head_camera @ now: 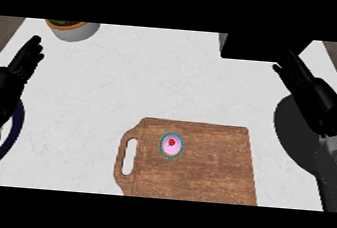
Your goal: Pick the cupcake from the cutting board and place it in the pan
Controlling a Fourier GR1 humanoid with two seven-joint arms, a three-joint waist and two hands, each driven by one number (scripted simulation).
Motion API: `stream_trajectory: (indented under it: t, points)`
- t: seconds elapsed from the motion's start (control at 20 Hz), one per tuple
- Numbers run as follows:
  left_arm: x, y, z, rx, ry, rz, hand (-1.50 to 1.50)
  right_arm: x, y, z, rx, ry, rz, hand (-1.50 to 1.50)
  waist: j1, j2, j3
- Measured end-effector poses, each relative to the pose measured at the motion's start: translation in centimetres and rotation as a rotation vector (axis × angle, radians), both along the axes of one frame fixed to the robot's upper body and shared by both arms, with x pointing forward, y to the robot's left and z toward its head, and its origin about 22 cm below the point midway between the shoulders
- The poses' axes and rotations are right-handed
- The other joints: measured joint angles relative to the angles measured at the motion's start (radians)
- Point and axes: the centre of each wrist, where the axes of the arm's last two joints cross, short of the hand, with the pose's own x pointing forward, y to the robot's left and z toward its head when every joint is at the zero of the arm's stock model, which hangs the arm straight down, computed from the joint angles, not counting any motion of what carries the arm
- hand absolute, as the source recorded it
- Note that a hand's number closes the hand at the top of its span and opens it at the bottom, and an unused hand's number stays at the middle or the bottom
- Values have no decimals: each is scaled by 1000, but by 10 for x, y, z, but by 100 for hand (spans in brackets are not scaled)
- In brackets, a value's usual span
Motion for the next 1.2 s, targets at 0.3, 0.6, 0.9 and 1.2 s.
stream_trajectory:
  t: [0.3, 0.6, 0.9, 1.2]
  points:
    - [-18, -45, -36, -176, -26, -75, 0, -20, 51, 0, 115, -161, -139, 150, -1, -6, 6]
    - [-37, -72, -63, -311, 0, -102, 0, -70, 59, -47, 18, -140, -467, -150, -44, -14, 4]
    - [-43, -92, -77, -357, -10, -130, 0, -139, 89, -62, -159, -170, -530, -150, -30, -8, 5]
    - [-48, -105, -86, -365, -9, -162, 0, -158, 107, -39, -341, -105, -495, -150, -4, -1, 6]
